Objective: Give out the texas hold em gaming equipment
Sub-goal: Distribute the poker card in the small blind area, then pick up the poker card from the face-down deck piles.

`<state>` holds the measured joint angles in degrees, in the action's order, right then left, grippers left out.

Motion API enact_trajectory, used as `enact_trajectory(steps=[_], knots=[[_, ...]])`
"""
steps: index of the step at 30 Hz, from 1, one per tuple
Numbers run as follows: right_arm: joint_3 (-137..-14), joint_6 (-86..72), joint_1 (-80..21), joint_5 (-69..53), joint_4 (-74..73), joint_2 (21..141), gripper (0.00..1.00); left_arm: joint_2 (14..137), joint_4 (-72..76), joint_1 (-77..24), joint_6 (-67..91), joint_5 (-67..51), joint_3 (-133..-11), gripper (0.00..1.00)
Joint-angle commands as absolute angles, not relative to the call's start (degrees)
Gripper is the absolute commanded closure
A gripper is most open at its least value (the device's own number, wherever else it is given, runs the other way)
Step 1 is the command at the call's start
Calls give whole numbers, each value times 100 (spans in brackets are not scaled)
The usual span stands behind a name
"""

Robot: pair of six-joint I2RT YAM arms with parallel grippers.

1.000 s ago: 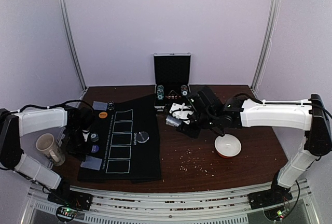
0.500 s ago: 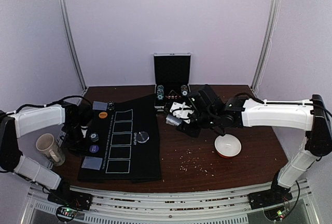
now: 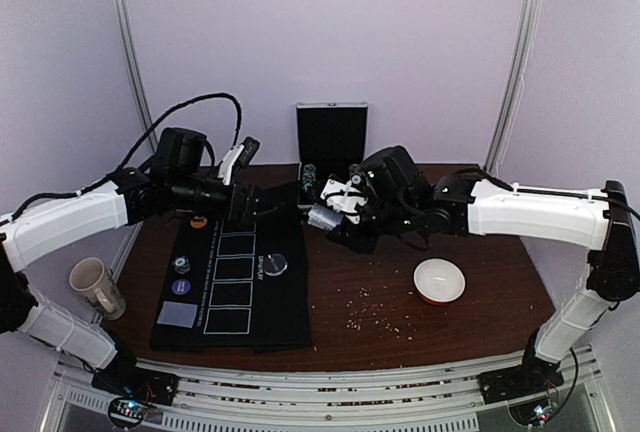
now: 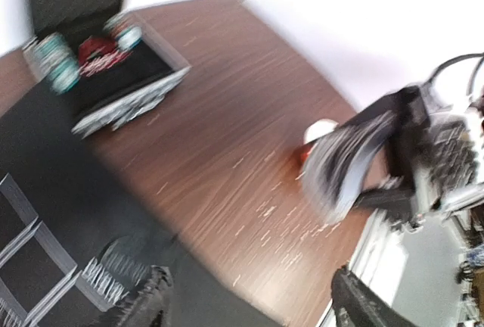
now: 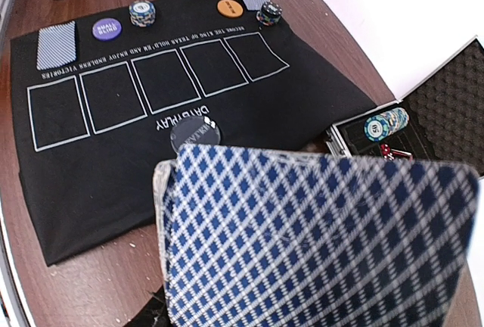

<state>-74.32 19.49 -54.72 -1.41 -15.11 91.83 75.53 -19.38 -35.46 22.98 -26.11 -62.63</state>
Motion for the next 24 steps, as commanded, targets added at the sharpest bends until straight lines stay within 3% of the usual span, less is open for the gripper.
enact_trajectory(steps=[1,11,15,19,24], knots=[[-7649,1716,-5603,-367,-1479,9319,49,7940,383,-3558,2509,-3826,-6132,19],[-7926,1626,-5814,-265,-1542,9546,49,8631,-176,-3823,1679,-4246,-6476,17],[-8017,1634,-5836,-280,-1569,9617,49,8691,-564,-3834,1393,-3605,-6584,17],[-8113,1659,-5877,-262,-1627,9688,49,8850,-712,-3833,1414,-3347,-6793,28],[-8090,1687,-5879,-179,-1653,9643,50,8715,-1005,-3840,1236,-3296,-6783,50]])
